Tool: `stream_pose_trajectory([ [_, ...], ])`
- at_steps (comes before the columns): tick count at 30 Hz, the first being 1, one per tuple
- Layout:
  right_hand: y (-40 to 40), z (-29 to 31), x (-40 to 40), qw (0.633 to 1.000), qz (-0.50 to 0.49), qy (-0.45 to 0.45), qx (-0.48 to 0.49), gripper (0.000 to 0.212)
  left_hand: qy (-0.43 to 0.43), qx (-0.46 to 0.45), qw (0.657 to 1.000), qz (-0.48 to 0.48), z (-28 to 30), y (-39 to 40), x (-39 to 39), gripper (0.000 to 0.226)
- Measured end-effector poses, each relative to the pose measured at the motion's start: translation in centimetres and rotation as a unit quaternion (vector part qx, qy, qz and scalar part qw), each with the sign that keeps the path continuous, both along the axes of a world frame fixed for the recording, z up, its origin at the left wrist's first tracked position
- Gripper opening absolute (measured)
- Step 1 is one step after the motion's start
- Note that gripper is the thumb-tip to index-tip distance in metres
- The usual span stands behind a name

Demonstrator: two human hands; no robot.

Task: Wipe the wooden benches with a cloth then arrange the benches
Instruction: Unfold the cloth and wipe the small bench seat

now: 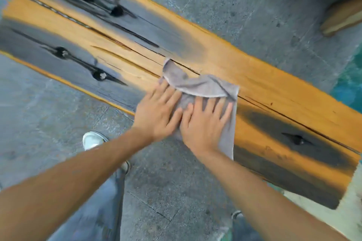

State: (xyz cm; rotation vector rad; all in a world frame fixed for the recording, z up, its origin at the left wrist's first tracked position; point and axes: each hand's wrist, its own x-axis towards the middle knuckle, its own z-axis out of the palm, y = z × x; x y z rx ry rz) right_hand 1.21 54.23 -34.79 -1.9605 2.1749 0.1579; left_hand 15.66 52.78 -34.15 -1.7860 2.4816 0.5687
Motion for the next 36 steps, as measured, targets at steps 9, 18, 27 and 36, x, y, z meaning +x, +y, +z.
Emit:
stream_pose_trajectory([
  [9, -8.8, -2.1, 10.0, 0.993, -0.014, -0.034, -0.108, 0.057, -0.032, -0.073, 0.977, 0.197, -1.3, -8.8, 5.3, 0.061],
  [18, -6.6, 0.0, 15.1, 0.977, 0.199, -0.056, -0.059, 0.034, -0.025, -0.015, 0.990, 0.134, -0.5, -2.8, 14.8, 0.058],
  [27, -19.2, -2.6, 31.8, 0.975, 0.174, -0.059, -0.123, 0.055, -0.033, -0.090, 0.923, 0.374, -2.3, -14.7, 28.0, 0.062],
  [36, -9.6, -0.9, 33.0, 0.956, 0.280, -0.075, -0.029, 0.053, 0.034, 0.008, 0.950, 0.309, -0.9, -2.6, 30.8, 0.069],
])
